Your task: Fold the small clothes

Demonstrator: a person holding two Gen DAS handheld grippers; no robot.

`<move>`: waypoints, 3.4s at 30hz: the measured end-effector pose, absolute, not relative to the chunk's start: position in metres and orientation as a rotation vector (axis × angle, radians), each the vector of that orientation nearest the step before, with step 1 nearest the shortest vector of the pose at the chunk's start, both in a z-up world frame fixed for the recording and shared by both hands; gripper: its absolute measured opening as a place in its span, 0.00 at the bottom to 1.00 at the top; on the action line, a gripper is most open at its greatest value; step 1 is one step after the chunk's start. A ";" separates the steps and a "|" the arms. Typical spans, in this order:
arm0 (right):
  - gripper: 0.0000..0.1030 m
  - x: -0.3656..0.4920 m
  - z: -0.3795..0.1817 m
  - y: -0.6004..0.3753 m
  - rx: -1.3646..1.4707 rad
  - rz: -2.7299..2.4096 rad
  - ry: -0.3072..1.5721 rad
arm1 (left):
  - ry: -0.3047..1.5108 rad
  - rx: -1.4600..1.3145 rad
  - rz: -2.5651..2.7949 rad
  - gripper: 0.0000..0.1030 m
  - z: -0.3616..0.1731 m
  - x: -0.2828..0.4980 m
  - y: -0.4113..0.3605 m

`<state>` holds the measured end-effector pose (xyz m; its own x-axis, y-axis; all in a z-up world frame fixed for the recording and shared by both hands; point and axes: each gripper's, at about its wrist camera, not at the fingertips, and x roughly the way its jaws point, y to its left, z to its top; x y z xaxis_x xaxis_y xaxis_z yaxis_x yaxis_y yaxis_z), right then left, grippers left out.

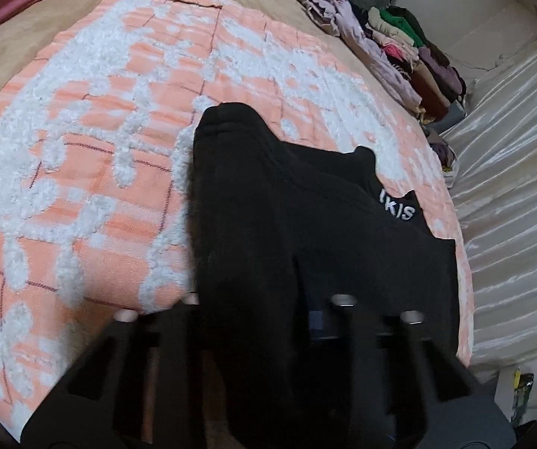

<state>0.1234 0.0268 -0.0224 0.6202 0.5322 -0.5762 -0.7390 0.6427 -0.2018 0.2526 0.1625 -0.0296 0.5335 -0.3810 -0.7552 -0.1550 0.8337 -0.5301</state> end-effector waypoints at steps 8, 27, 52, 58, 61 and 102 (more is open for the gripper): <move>0.10 0.119 -0.025 0.027 -0.479 0.730 0.477 | 0.986 -0.582 -0.109 0.11 -0.011 0.246 0.157; 0.07 0.102 0.027 -0.155 -0.027 0.564 0.298 | 0.899 -0.355 -0.241 0.11 0.094 0.259 -0.021; 0.30 0.123 -0.036 -0.271 0.262 0.411 0.627 | 0.885 -0.273 -0.227 0.50 0.046 0.251 -0.080; 0.42 0.111 -0.018 -0.289 0.201 0.355 0.603 | 0.842 -0.159 -0.117 0.50 0.028 0.225 -0.057; 0.42 0.118 0.002 -0.300 0.197 0.338 0.569 | 0.824 -0.124 -0.114 0.50 0.016 0.216 -0.060; 0.06 0.290 0.001 -0.240 -0.023 0.362 0.831 | 0.789 -0.113 -0.284 0.47 0.006 0.189 -0.068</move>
